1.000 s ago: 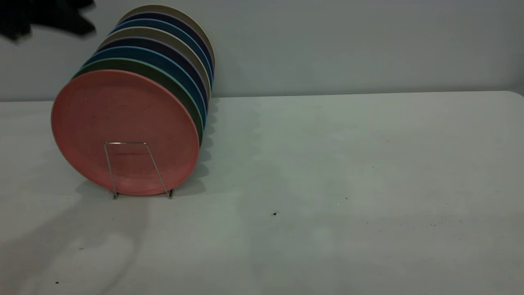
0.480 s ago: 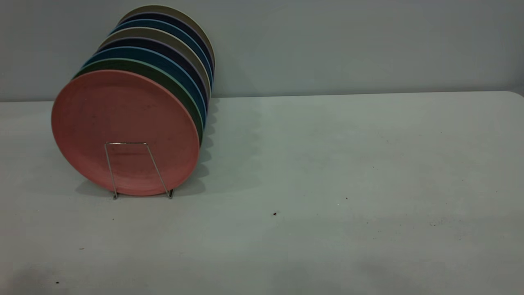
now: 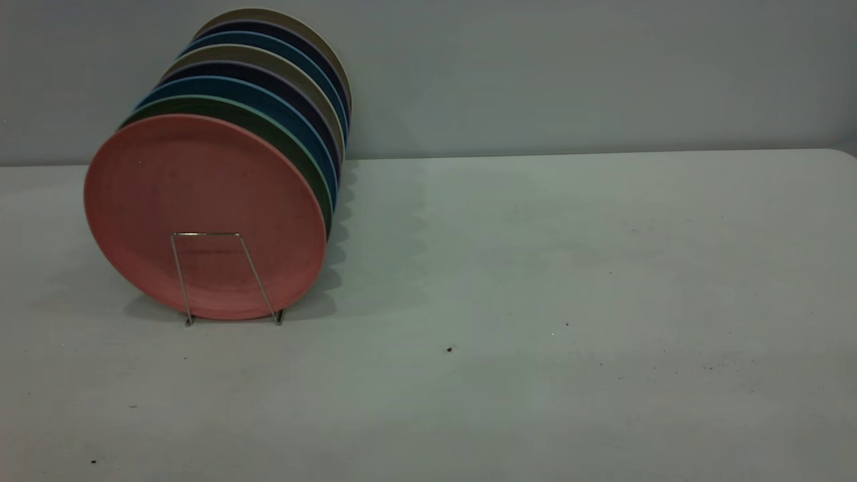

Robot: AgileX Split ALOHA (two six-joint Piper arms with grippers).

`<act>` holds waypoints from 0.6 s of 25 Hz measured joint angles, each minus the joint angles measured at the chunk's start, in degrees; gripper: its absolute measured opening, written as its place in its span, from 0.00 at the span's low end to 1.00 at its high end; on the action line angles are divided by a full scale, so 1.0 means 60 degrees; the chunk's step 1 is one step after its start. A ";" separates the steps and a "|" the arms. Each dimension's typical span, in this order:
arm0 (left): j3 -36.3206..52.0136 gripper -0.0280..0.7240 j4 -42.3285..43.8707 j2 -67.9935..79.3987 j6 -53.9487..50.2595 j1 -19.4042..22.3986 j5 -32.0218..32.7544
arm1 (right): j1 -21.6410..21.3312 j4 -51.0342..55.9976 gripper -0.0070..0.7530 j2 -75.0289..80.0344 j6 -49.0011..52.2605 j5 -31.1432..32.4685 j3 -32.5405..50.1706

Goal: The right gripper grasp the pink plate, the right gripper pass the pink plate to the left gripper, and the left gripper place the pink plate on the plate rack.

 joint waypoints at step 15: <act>0.4917 0.70 -0.0560 -0.2464 0.0057 0.0000 -0.0437 | 0.0000 0.0029 0.63 0.0000 0.0008 0.0000 0.0061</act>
